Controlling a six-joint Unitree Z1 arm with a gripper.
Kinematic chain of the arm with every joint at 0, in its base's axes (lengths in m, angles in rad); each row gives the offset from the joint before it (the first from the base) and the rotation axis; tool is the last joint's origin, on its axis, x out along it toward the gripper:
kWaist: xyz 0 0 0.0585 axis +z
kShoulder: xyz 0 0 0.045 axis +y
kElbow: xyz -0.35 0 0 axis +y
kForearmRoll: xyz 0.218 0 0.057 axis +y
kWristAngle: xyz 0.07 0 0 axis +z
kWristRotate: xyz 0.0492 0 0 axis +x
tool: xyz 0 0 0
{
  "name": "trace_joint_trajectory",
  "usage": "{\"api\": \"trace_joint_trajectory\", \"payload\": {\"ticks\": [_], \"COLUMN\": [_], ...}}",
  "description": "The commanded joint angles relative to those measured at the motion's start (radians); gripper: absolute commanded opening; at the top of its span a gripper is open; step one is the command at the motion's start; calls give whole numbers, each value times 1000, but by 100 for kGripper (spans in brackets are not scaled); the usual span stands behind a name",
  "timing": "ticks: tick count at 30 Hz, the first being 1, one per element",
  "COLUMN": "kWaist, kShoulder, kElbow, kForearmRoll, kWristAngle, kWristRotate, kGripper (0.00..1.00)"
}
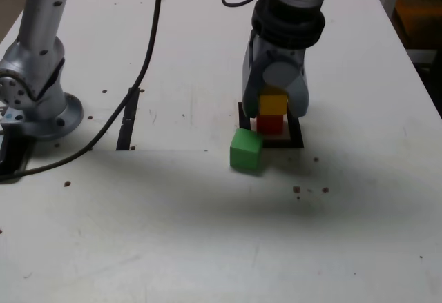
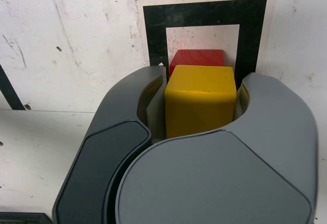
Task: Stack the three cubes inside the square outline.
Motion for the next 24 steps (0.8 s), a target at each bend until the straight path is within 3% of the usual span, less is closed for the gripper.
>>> {"api": "trace_joint_trajectory", "payload": {"ticks": [1,5,16,20,24], "kWaist": [3,3,1,-7,-22], "kShoulder": [6,5,-5,-33,-95], "kElbow": [9,7,-4,-12,-18], "kForearmRoll": [3,7,14,43,105], "kWristAngle": [-4,-8,-2,23,73], "kWristRotate": [2,5,6,-6,-39], "kGripper": [48,64,73,75,75]}}
